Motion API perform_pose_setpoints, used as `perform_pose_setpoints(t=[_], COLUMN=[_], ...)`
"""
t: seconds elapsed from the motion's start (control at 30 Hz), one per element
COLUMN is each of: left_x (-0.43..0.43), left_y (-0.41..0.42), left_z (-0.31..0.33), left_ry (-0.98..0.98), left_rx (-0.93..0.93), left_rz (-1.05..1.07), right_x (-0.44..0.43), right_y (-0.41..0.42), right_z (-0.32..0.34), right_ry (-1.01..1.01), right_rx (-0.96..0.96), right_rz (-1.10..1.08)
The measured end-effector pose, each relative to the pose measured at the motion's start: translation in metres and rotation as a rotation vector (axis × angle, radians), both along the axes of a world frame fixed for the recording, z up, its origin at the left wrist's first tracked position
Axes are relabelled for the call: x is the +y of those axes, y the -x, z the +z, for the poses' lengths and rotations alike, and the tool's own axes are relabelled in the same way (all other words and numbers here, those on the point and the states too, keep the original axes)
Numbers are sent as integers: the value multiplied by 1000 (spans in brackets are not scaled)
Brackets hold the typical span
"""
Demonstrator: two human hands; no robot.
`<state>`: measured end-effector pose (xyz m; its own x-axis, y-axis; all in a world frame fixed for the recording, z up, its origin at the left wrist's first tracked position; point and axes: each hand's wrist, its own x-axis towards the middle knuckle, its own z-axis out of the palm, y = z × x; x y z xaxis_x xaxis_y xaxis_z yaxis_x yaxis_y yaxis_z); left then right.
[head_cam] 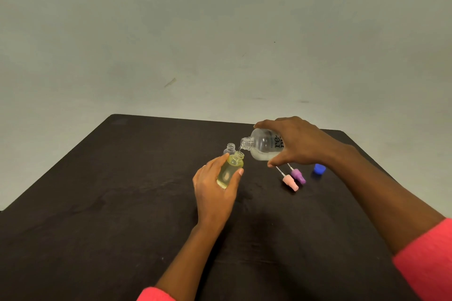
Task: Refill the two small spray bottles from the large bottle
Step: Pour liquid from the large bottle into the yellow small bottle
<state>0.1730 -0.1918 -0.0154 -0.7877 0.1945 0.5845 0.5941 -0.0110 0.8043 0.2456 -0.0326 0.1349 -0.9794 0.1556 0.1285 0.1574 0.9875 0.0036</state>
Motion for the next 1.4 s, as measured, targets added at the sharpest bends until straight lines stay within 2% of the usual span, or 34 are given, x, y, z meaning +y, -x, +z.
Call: perform_pose_setpoints(t=[1.1, 1.2, 1.4], left_x=[-1, -1, -3], left_y=[-3, -3, -4], left_z=[3, 3, 3], left_ry=[13, 18, 50], left_rx=[-14, -13, -45], left_rz=[21, 34, 69], right_x=[-2, -1, -4], right_y=[-1, -2, -7], right_z=[-10, -15, -42], right_ry=[28, 97, 453], right_rx=[7, 24, 193], right_rz=[43, 31, -23])
